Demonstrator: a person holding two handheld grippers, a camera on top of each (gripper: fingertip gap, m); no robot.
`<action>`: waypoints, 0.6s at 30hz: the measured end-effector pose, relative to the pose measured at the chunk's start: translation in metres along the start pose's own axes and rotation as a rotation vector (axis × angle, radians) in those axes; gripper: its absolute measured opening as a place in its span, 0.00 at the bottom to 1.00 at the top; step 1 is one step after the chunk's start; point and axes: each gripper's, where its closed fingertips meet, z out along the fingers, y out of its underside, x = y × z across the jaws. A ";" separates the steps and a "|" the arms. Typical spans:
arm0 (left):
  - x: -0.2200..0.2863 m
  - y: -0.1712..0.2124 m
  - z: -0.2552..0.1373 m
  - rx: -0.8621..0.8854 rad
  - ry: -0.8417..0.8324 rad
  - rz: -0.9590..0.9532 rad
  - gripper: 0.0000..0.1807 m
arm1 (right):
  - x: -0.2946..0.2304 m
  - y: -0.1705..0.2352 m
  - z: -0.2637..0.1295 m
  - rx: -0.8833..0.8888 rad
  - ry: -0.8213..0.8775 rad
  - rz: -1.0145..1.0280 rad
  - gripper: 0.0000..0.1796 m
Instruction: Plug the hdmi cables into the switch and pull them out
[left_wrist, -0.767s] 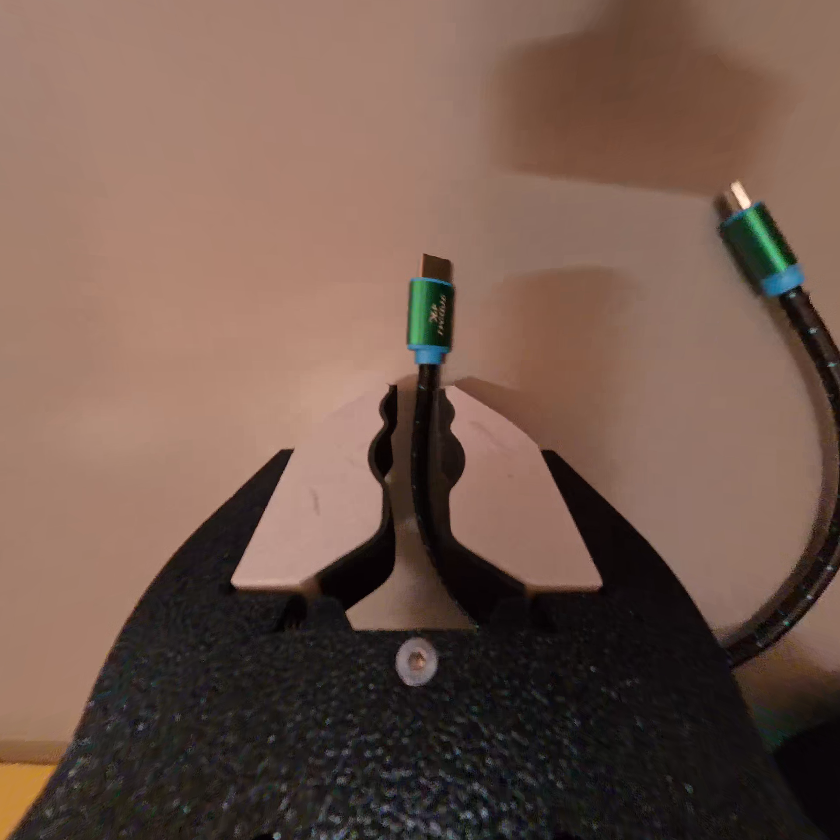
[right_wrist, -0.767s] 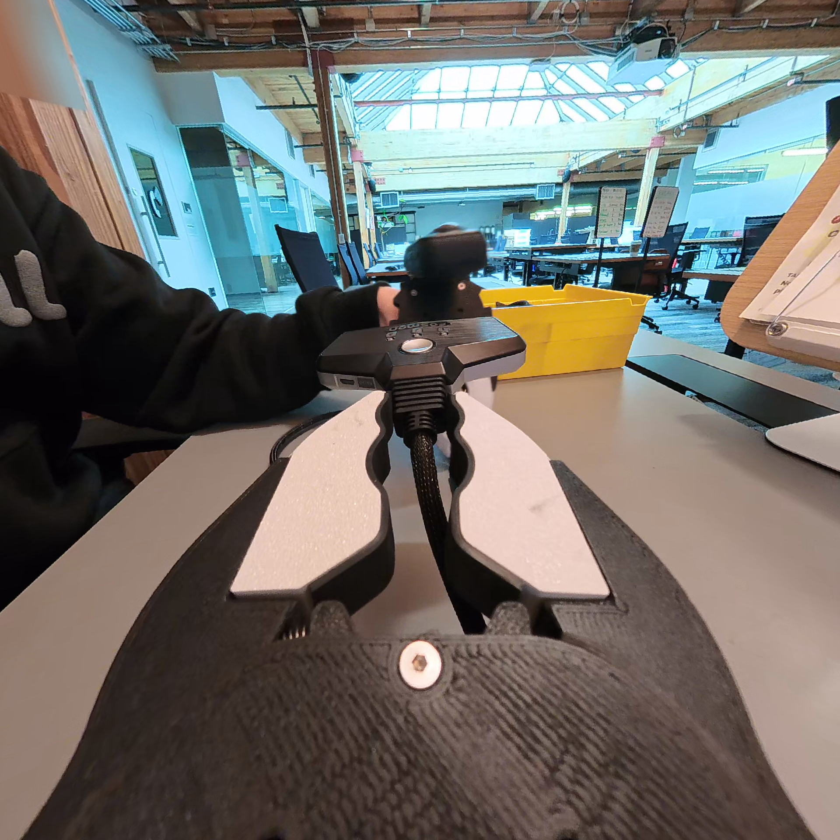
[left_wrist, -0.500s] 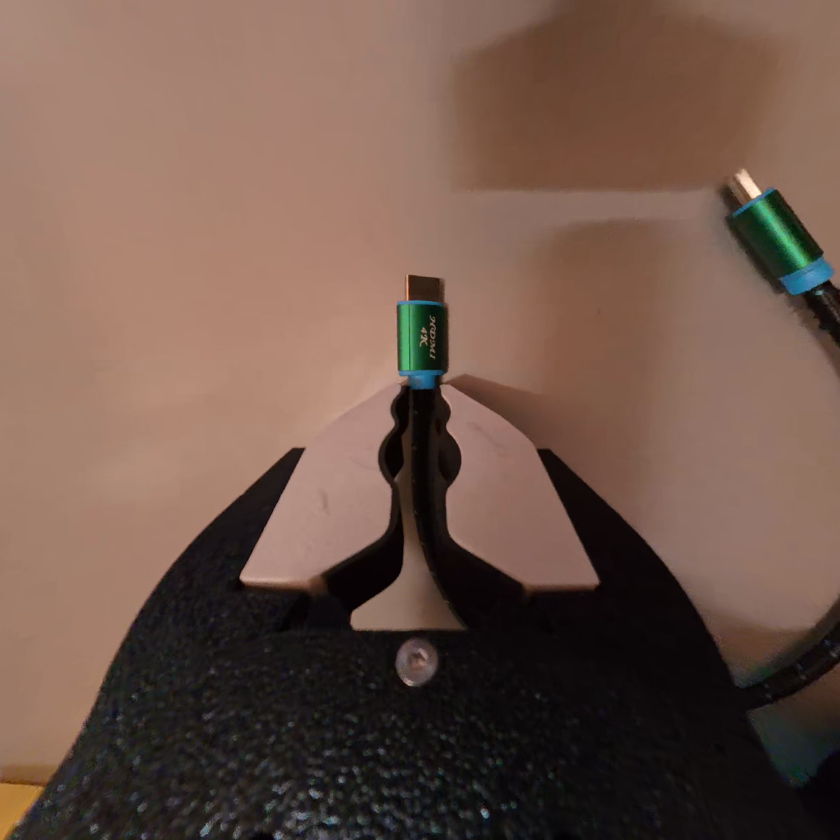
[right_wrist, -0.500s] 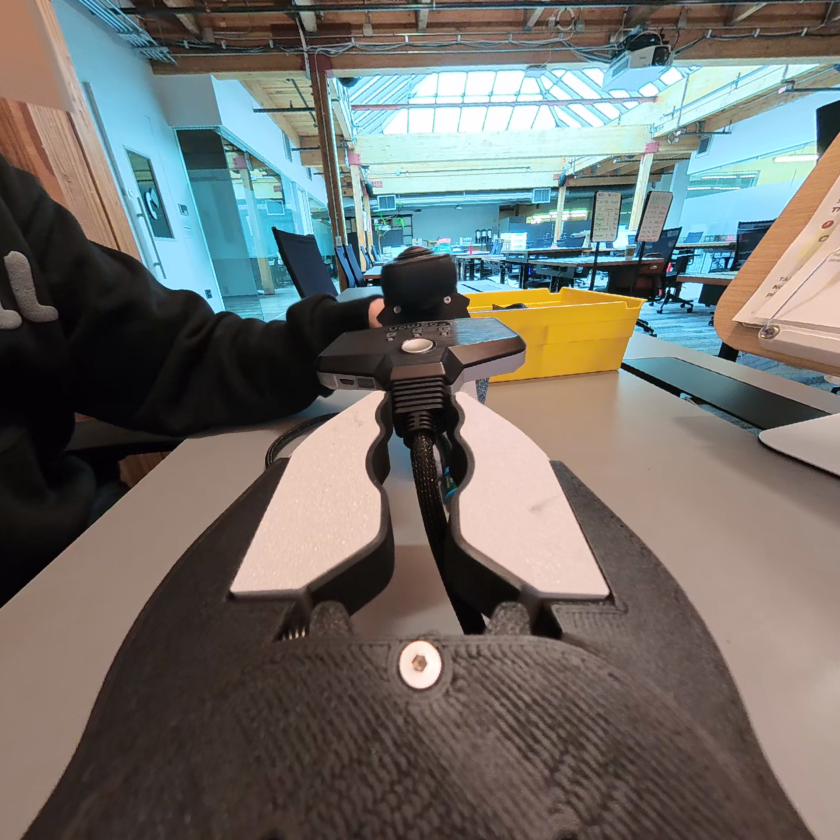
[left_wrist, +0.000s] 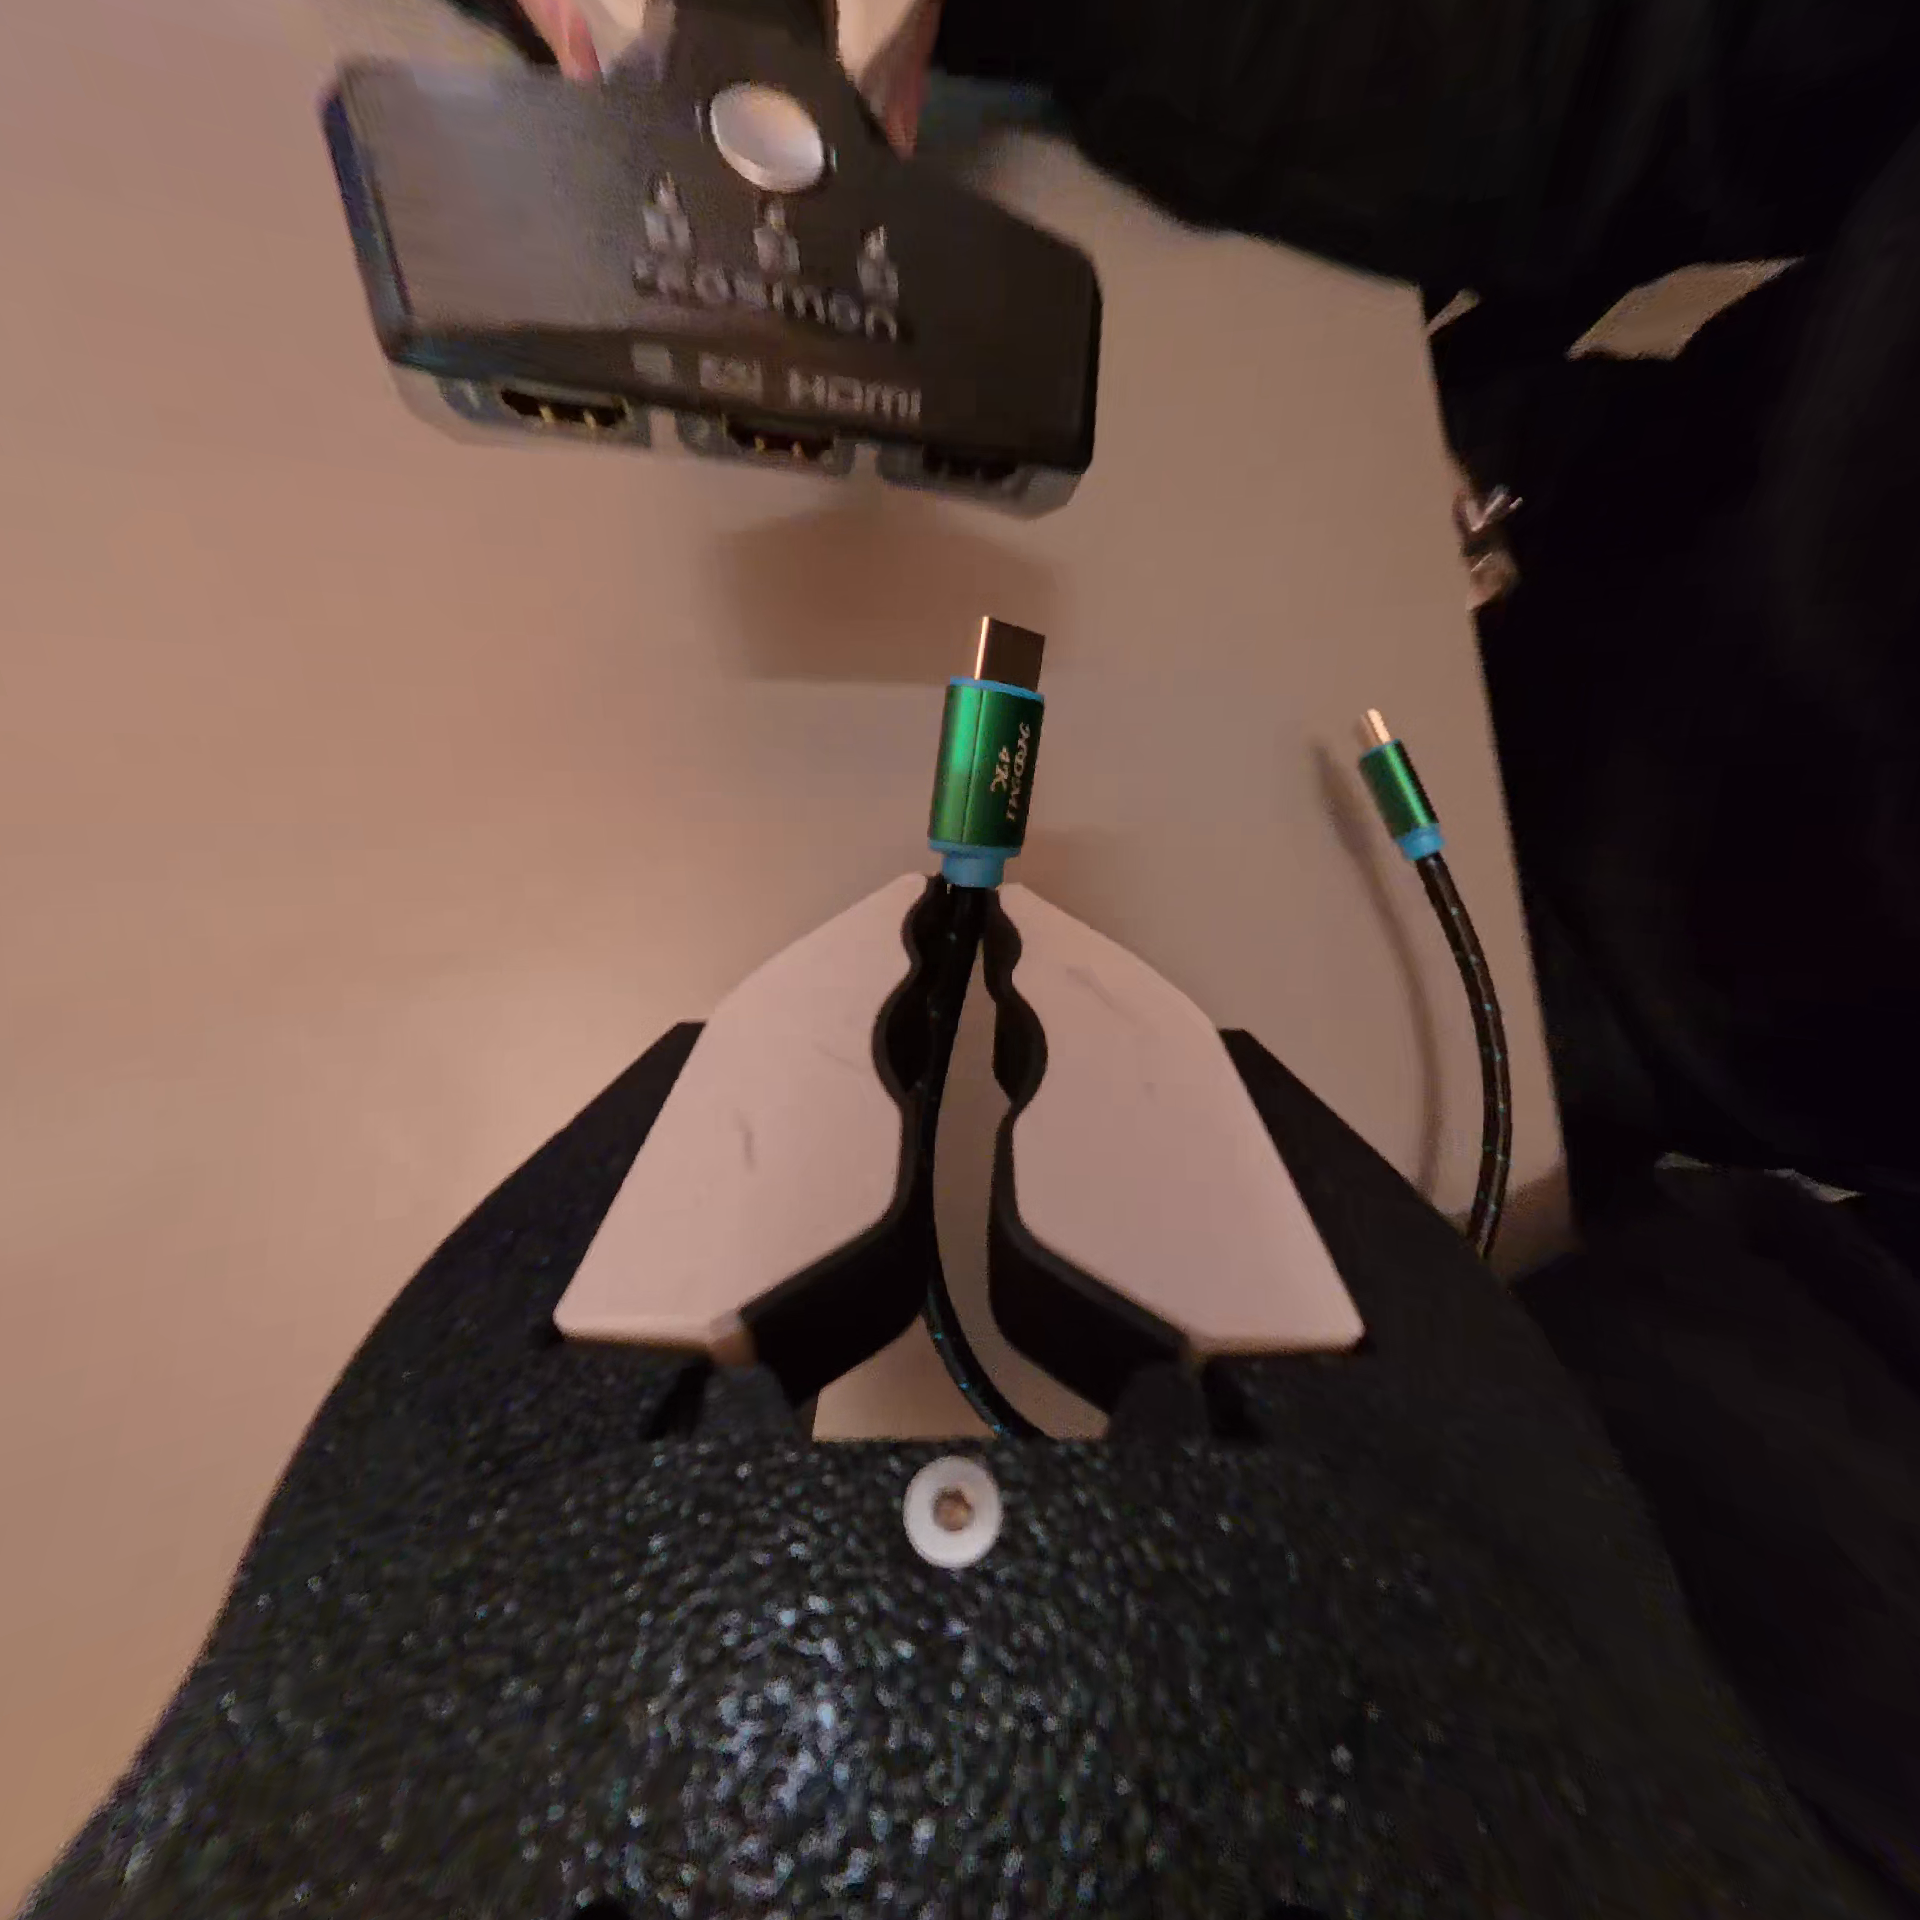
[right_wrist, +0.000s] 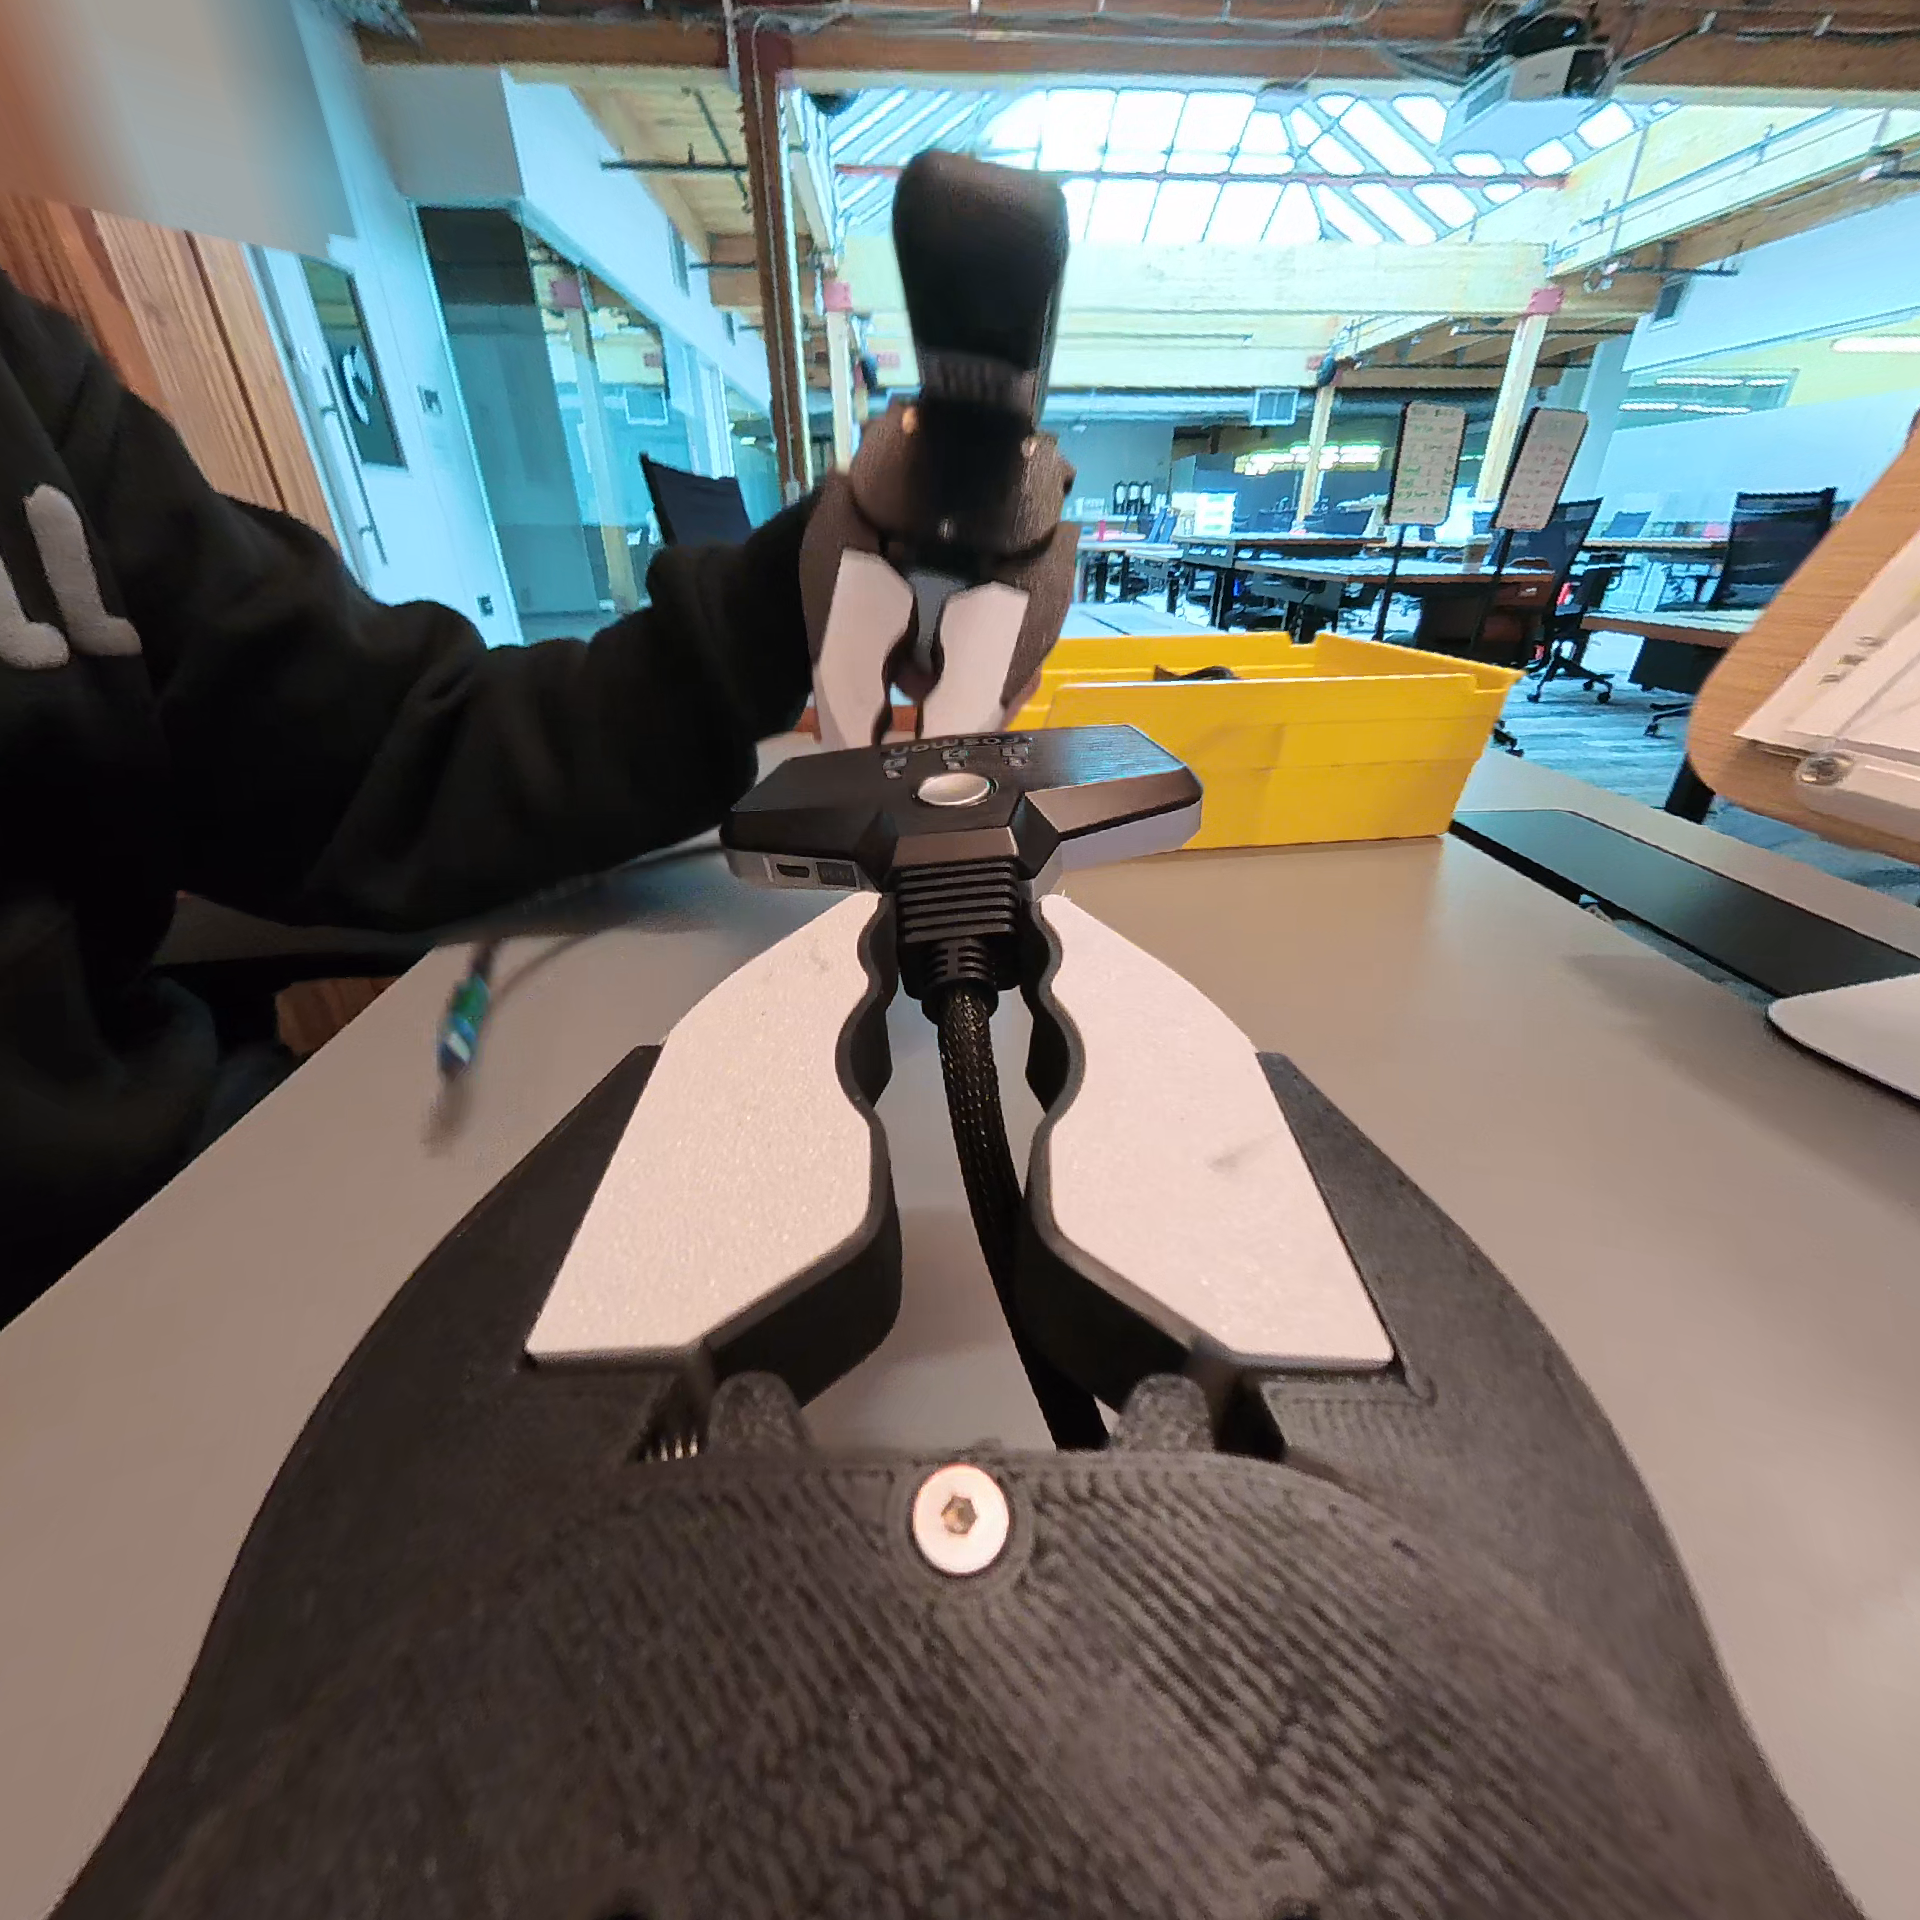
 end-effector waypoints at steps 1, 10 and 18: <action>0.004 -0.003 -0.003 0.019 0.021 -0.022 0.03 | -0.001 0.001 0.002 -0.008 -0.006 -0.003 0.13; 0.009 0.003 -0.002 -0.006 0.113 -0.164 0.03 | -0.006 0.014 0.010 -0.115 -0.010 -0.058 0.13; 0.012 0.016 0.010 -0.092 0.167 -0.185 0.03 | -0.014 0.024 0.021 -0.198 -0.032 -0.122 0.13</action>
